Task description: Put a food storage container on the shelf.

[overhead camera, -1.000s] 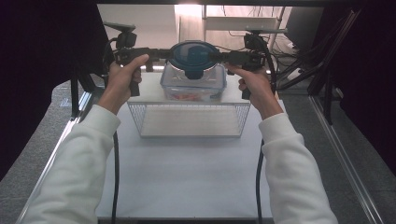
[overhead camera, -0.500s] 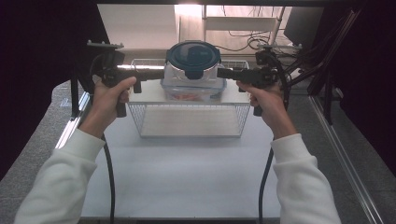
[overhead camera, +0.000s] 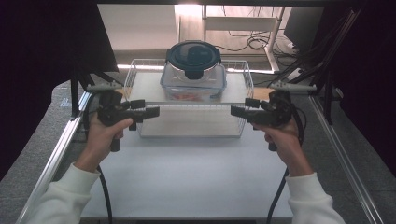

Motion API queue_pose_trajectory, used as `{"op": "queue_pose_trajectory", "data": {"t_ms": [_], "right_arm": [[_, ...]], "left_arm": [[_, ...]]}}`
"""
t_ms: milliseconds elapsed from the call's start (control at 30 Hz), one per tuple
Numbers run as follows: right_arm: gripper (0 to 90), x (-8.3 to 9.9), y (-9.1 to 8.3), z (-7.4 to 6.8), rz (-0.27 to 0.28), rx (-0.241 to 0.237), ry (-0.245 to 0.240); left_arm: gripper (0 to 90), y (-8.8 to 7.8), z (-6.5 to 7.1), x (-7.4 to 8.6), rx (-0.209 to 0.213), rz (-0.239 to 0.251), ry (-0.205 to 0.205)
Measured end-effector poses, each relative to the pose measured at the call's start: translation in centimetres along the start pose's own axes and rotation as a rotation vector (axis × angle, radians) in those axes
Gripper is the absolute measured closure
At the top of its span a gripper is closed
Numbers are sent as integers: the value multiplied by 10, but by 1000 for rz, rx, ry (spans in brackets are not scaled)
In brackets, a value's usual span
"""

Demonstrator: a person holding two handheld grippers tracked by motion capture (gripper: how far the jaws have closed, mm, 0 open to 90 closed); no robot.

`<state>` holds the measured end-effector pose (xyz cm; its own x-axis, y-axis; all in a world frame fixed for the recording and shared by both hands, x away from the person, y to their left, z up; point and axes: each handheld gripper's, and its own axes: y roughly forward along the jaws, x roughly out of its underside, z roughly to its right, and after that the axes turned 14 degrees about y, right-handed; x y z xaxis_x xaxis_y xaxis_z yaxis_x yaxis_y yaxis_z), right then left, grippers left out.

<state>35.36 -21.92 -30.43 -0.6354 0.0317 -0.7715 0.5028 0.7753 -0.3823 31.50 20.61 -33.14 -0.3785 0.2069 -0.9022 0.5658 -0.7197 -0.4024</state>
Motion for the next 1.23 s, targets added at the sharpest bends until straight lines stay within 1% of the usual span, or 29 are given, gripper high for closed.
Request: {"op": "queue_pose_trajectory", "data": {"t_ms": [33, 67, 100, 133, 167, 233, 300, 333, 367, 400, 467, 567, 600, 633, 667, 733, 800, 833, 900, 1033, 1133, 1233], "right_arm": [[171, 8, -2, 2, -2, 1, -4], [176, 18, -3, 4, -8, 6, -15], [179, 23, -4, 4, -14, 11, -24], [181, 29, -5, 5, -20, 19, -38], [181, 41, -7, 5, -30, 36, -63], [181, 54, -10, 6, -40, 55, -89], [181, 69, -11, 9, -46, 67, -87], [181, 76, -12, 10, -49, 70, -86], [181, 86, -12, 13, -46, 73, -73], [181, 93, -12, 15, -54, 70, -59], [181, 105, -11, 19, -63, 75, -45], [180, 122, -10, 26, -80, 113, -46], [180, 128, -10, 29, -86, 124, -48], [181, 133, -10, 31, -90, 129, -46], [181, 138, -9, 34, -95, 136, -43], [181, 147, -6, 40, -123, 155, -28], [180, 153, -2, 44, -134, 144, -5], [179, 155, 0, 43, -147, 141, -3], [180, 156, 3, 41, -151, 148, -24], [180, 154, 3, 37, -144, 150, -40], [178, 154, 1, 38, -134, 159, -37], [177, 153, -1, 39, -126, 152, -27]], "left_arm": [[173, -1, 3, 9, -7, -10, 11], [173, -1, 5, 15, -7, -16, 18], [174, -1, 7, 20, -10, -22, 26], [174, 0, 12, 32, -20, -38, 42], [175, 0, 15, 39, -24, -45, 48], [177, 1, 21, 56, -18, -57, 49], [176, 2, 27, 72, -24, -70, 55], [176, 2, 30, 82, -39, -81, 59], [176, 2, 30, 82, -39, -81, 59], [176, 3, 34, 95, -60, -92, 59], [175, 4, 38, 108, -66, -112, 61], [173, 4, 42, 124, -93, -142, 70], [173, 4, 42, 128, -97, -158, 73], [171, 4, 42, 131, -101, -163, 71], [170, 4, 42, 135, -108, -161, 62], [172, 5, 40, 141, -114, -174, 49], [172, 7, 39, 146, -122, -179, 35], [173, 8, 38, 147, -122, -185, 33], [176, 10, 39, 147, -122, -188, 35], [174, 10, 40, 147, -128, -185, 38], [170, 10, 38, 147, -141, -184, 30], [160, 11, 37, 148, -157, -196, 30]]}}
